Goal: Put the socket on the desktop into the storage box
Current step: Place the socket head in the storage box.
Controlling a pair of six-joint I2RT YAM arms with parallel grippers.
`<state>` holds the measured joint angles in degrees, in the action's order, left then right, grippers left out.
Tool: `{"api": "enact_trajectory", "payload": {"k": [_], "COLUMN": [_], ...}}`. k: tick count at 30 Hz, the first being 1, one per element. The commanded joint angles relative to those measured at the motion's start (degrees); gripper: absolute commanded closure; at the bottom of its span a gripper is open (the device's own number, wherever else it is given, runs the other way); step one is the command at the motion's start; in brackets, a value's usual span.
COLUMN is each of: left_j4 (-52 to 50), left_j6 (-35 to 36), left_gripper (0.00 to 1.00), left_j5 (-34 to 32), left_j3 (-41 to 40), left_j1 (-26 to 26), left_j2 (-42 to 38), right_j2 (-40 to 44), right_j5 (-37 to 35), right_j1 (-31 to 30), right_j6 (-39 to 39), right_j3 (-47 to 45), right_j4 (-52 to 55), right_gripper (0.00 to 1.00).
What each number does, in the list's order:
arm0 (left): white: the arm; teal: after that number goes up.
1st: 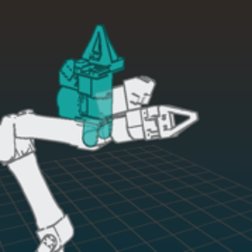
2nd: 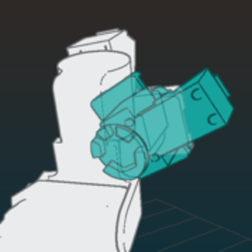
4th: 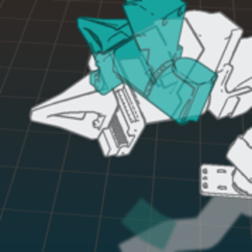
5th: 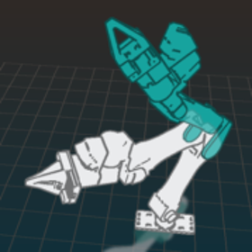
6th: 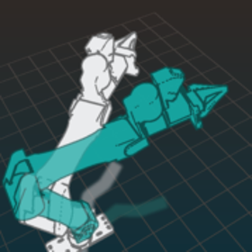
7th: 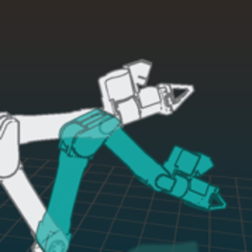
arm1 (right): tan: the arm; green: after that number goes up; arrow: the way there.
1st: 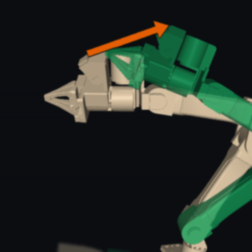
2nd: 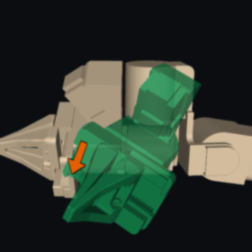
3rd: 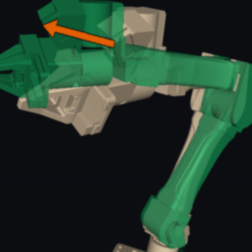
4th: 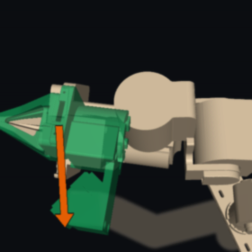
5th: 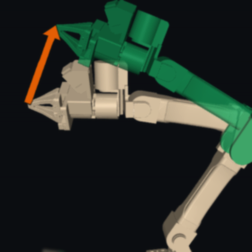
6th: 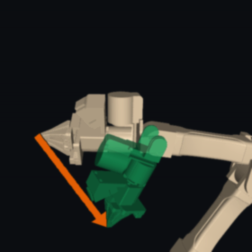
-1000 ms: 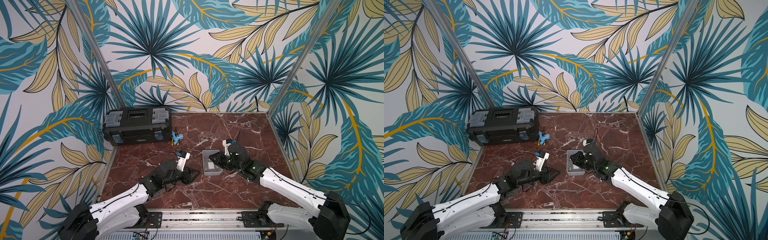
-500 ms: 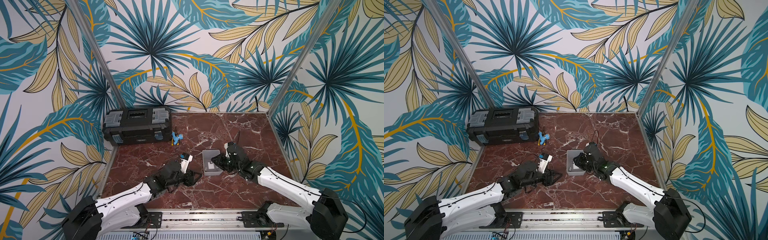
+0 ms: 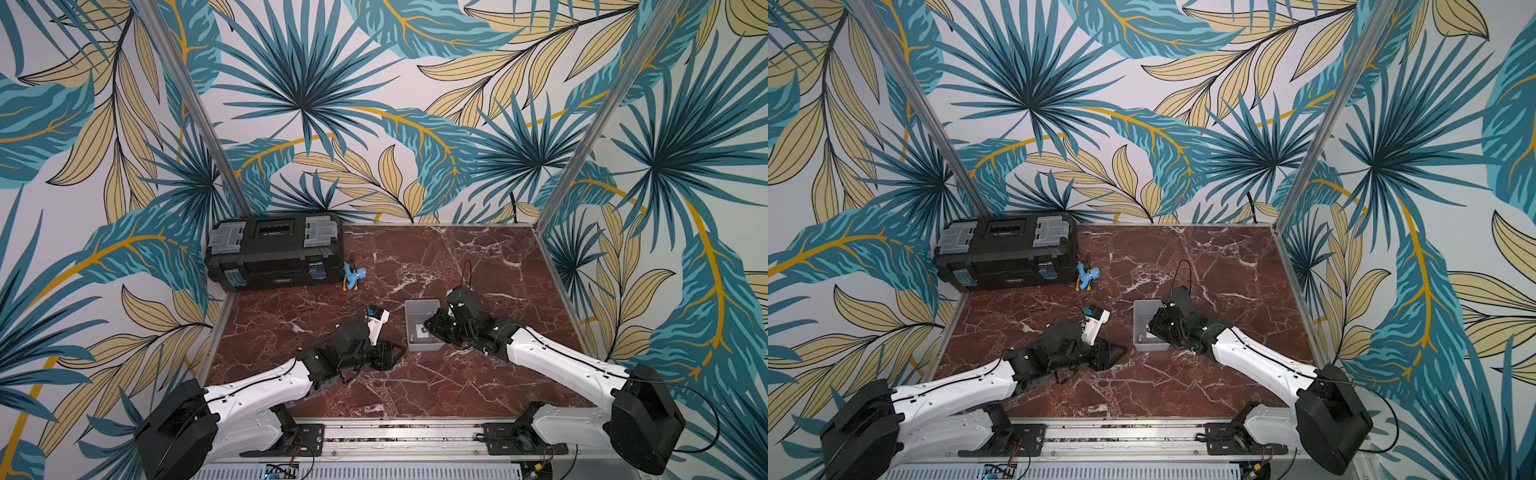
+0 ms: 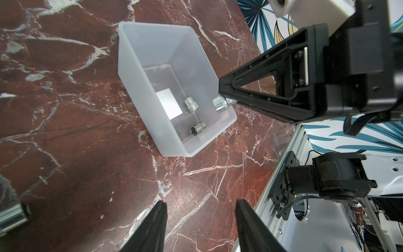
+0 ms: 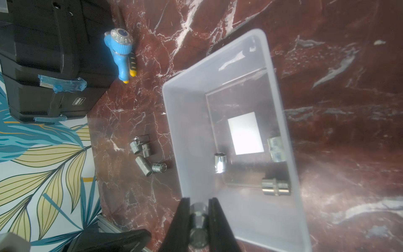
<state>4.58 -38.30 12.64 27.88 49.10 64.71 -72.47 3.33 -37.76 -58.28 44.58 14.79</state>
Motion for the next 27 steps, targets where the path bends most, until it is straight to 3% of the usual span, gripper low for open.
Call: {"api": "enact_trajectory", "payload": {"k": [1,15,27], "left_j4": [-0.99,-4.53,-13.16], "left_j6": [1.06,0.68,0.61], "left_gripper": [0.45,0.45,0.42], "left_j5": [-1.24,-4.37,-13.62], "left_j3": [2.53,2.26,4.45], "left_j1": [0.29,0.29,0.29], "left_j2": [-0.02,-0.90,-1.49], "right_j2": [-0.99,-5.78,-9.43], "right_j5": [-2.18,-3.97,-4.82], "right_j1": [-0.10,0.50,1.67], "right_j6": [2.43,5.28,7.43], "right_j3": [1.91,5.93,8.36], "right_j4": [2.86,6.60,9.00], "right_gripper": [1.00,1.00,1.00]}}
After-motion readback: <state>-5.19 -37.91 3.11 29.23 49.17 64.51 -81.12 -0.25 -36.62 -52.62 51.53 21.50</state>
